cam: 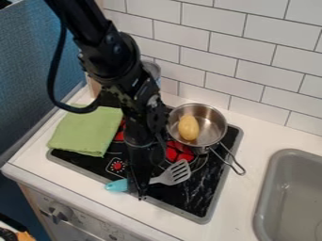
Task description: Put the blue spatula on top of the green towel
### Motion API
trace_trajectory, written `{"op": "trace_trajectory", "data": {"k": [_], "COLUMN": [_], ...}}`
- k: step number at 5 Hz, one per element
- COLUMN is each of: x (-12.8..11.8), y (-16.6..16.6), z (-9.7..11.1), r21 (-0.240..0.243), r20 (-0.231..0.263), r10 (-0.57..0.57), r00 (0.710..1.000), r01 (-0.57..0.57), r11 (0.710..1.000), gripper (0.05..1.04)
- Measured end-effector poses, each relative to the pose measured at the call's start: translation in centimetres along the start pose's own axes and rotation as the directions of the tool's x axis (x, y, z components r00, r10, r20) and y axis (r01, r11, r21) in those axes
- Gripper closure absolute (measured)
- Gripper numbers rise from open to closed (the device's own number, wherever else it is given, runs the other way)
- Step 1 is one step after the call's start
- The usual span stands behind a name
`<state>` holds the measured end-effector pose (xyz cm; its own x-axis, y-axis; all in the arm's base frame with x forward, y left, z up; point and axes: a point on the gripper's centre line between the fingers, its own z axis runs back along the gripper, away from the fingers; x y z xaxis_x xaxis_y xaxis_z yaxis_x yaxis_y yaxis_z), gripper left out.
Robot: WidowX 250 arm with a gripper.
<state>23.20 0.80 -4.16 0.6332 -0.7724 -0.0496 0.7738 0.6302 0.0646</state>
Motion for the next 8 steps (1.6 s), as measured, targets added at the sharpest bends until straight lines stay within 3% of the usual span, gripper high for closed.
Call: {"op": "trace_trajectory", "data": {"k": [1, 2, 3, 4, 5, 6, 7, 8], "x": [-0.9, -1.3, -2.3, -4.2, -7.3, -8.3, -9.5, -9.8], "y": [-0.7, 0.5, 1.3, 2.9, 4.1, 5.2, 6.4, 8.4], "z": [1.4, 4.8, 6.4, 6.3, 4.8, 4.8, 5.3, 4.7], "r21": [-0.002, 0.059, 0.047, 0.054, 0.058, 0.129, 0.171, 0.166], "r20": [-0.025, 0.004, 0.035, -0.023, -0.093, -0.101, -0.112, -0.114], "r10": [-0.013, 0.052, 0.137, 0.327, 0.544, 0.732, 0.874, 0.935], "r00": [1.0, 0.999, 0.99, 0.945, 0.834, 0.673, 0.473, 0.337], "r01": [0.013, -0.052, -0.139, -0.326, -0.541, -0.721, -0.857, -0.921], "r11": [1.0, 0.997, 0.989, 0.944, 0.839, 0.681, 0.486, 0.352], "gripper": [0.797, 0.797, 0.797, 0.797, 0.797, 0.797, 0.797, 0.797]}}
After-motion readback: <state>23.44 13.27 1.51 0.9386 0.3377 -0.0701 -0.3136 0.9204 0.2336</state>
